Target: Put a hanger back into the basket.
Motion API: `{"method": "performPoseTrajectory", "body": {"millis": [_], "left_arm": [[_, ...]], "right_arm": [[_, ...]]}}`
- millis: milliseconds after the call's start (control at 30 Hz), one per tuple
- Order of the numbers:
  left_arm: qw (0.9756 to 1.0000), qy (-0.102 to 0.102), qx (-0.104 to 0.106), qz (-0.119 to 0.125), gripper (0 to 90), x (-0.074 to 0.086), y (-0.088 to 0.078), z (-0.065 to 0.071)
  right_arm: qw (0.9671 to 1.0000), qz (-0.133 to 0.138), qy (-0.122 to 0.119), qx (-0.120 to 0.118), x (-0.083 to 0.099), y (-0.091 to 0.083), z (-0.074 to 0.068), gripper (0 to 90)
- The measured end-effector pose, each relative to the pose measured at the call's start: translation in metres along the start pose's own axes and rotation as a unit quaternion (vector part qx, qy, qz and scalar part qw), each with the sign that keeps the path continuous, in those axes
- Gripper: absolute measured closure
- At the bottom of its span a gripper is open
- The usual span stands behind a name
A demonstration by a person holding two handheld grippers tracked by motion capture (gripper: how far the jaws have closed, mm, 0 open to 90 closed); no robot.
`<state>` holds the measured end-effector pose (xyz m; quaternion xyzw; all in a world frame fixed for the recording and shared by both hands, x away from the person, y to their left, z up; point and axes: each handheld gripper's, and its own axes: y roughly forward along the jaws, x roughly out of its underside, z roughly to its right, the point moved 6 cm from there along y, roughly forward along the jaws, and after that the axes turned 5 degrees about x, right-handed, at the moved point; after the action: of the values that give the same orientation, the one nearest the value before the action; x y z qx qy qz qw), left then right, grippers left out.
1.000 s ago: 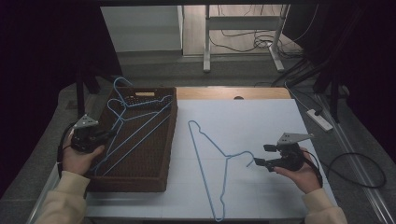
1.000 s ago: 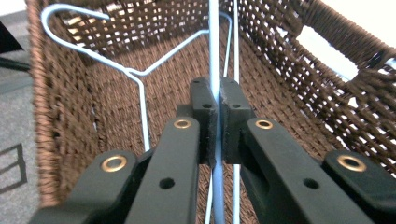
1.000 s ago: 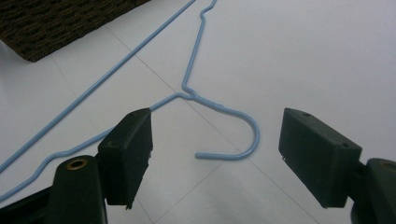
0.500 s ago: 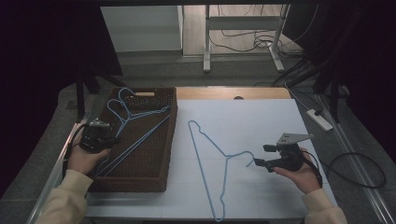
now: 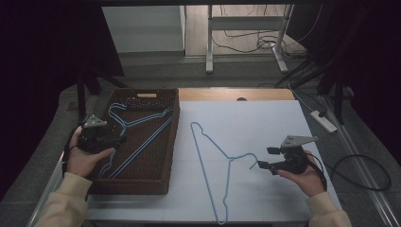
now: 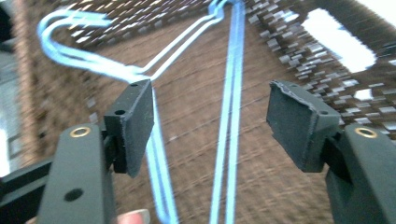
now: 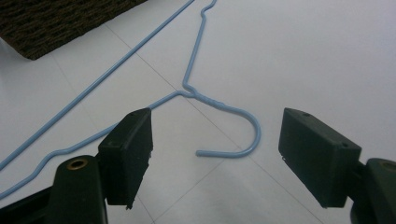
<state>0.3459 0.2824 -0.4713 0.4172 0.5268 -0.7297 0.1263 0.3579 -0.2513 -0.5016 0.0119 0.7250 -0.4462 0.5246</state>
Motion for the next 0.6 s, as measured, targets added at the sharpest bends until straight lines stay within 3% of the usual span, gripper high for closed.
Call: {"method": "performPoseTrajectory", "body": {"millis": [133,200,233,367,500,600], "left_arm": [[0.9987,0.011,0.043,0.025,29.9,-0.008,-0.006,0.021],[0.9978,0.014,0.055,0.033,29.8,-0.011,-0.008,0.029],[0.9961,0.015,0.075,0.044,29.5,-0.013,-0.010,0.038],[0.9943,0.022,0.090,0.052,29.4,-0.015,-0.013,0.050],[0.9909,0.032,0.113,0.066,29.4,-0.015,-0.015,0.066],[0.9899,0.039,0.118,0.068,29.4,-0.014,-0.014,0.074]], "right_arm": [[1.0000,-0.001,0.000,-0.001,0.000,0.001,-0.001,26.6],[1.0000,0.001,0.000,0.000,0.000,0.001,-0.001,26.6],[1.0000,0.003,0.000,0.000,0.001,0.000,-0.001,26.6],[1.0000,0.005,0.002,0.001,0.002,-0.001,-0.002,26.6],[1.0000,0.004,0.001,0.004,0.003,0.000,-0.003,26.6],[1.0000,0.005,-0.001,0.003,0.003,0.000,-0.003,26.6]]}}
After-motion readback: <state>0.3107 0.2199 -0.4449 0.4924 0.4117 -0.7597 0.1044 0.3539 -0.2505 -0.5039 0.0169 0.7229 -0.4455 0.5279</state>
